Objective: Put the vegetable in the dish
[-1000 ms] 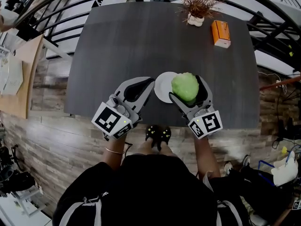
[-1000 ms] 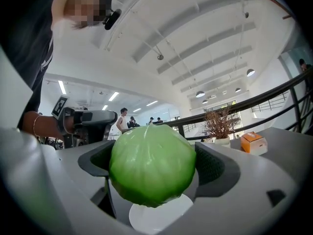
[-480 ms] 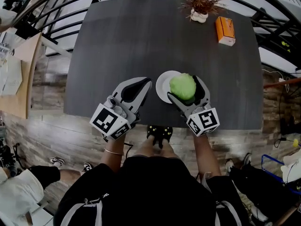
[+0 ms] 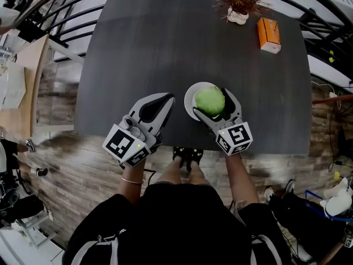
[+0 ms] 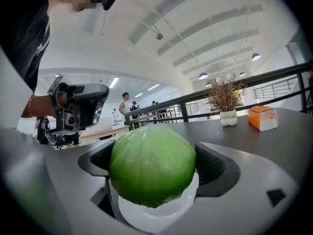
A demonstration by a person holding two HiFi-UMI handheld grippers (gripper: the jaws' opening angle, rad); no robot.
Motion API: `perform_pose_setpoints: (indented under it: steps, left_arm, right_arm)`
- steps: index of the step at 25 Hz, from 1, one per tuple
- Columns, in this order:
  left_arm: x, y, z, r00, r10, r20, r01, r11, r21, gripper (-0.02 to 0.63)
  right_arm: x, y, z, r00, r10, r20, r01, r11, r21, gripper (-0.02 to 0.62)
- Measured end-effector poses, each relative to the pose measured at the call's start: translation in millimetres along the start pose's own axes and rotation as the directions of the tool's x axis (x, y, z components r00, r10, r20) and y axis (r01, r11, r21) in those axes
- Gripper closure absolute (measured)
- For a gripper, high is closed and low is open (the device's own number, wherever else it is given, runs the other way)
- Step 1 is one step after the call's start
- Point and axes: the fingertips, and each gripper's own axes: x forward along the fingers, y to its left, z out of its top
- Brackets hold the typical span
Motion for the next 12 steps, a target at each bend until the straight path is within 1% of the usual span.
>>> perform_pose_setpoints:
  steps: [4,9,12]
  left_arm:
    - [-2,3,-5,1.000,0.011,-0.016,-0.011,1.000,0.009,0.595]
    - [-6,6,-5,1.000,0.023,-0.006,-0.023,1.000,-0.002,0.595]
    - [-7,6,-4,1.000,0.029,-0.007,-0.029,1.000,-0.002,0.595]
  right_arm:
    - [9,-1,-15,0.998,0.016,-0.056,-0.018,0.999,-0.039,0.082]
    - [17,0,-30,0.995,0.029,-0.101,-0.034,0.998,-0.045,0.083]
    - [20,0,-33,0.993,0.034,-0.114,-0.041,0.997,-0.059,0.085]
